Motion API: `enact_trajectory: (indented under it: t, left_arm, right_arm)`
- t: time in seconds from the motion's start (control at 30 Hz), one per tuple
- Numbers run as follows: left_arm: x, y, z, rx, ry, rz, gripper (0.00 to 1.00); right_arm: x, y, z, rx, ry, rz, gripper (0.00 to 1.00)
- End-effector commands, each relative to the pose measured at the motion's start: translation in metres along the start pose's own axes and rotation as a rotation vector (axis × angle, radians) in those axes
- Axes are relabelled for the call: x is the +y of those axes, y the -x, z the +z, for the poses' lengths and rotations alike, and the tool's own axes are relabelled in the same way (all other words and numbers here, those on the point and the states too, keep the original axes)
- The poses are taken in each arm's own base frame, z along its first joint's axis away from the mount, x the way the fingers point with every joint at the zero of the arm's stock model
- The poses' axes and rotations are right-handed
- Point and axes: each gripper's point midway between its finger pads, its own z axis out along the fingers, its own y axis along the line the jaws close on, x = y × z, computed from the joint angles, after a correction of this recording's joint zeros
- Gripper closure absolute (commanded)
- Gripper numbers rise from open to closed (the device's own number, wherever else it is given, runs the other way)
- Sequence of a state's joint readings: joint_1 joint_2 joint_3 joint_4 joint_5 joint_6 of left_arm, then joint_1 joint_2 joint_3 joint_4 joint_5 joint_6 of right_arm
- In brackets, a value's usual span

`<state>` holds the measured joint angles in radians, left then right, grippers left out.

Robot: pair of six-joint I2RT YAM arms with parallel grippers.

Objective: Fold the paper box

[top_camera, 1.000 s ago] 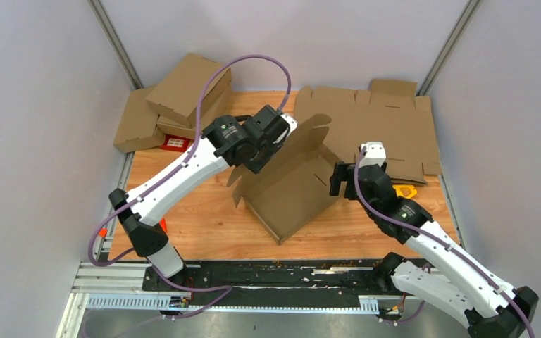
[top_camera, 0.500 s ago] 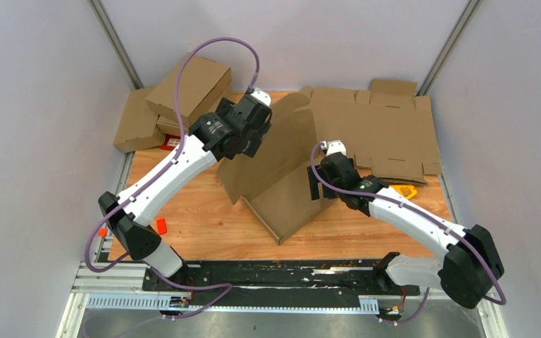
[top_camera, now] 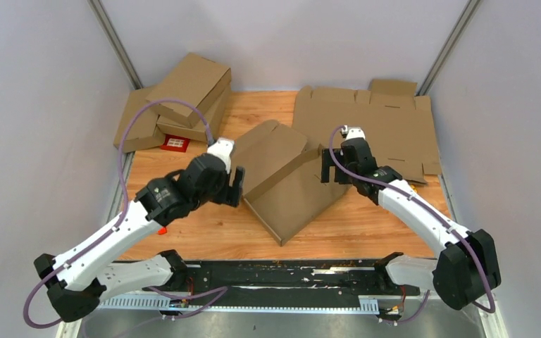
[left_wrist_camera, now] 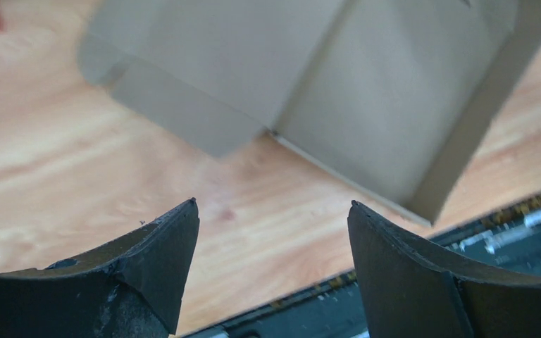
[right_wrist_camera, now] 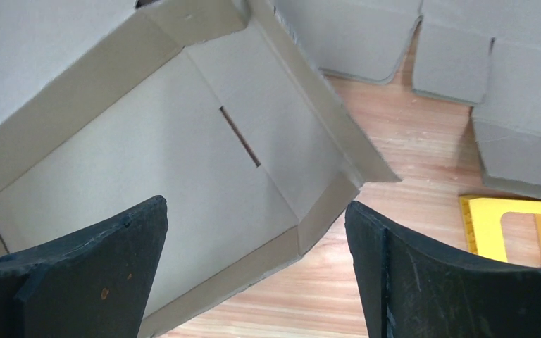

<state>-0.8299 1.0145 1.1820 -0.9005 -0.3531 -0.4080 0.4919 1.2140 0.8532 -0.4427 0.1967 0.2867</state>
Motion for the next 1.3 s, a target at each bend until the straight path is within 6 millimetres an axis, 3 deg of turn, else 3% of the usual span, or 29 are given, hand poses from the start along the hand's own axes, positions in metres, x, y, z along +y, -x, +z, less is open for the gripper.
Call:
enact_trajectory:
  t: [0.0,0.1,0.23,0.4,0.6,0.77,1.17,1.27]
  left_arm:
    - [-0.041,-0.038,0.017,0.016,-0.15,-0.194,0.17]
    - [-0.051,-0.061,0.034,0.04,-0.17,-0.286,0.18]
    - [-0.066,-0.07,0.051,0.031,-0.207,-0.405,0.18]
    - [-0.063,-0.083,0.066,0.035,-0.148,-0.477,0.19]
    - [-0.065,-0.088,0.079,0.057,-0.117,-0.453,0.22]
    - [-0.06,-0.095,0.088,0.058,-0.078,-0.459,0.22]
    - [-0.071,-0.107,0.109,0.104,-0.144,-0.394,0.24]
    - [-0.071,-0.111,0.118,0.141,-0.164,-0.389,0.24]
  right_arm:
    - [-0.002,0.044,-0.001,-0.101,0.002,0.016,0.04]
    - [-0.01,0.053,0.008,-0.113,-0.036,-0.04,0.07]
    - [-0.021,0.058,0.024,-0.095,-0.082,-0.058,0.08]
    - [-0.044,0.056,0.045,-0.034,-0.15,-0.022,0.14]
    - [-0.049,0.049,0.069,0.024,-0.185,-0.051,0.28]
    - [-0.053,0.046,0.078,0.05,-0.217,-0.058,0.33]
    - [-0.047,0.036,0.077,0.09,-0.208,-0.089,0.75]
    - [-0.043,0.033,0.069,0.095,-0.202,-0.101,0.91]
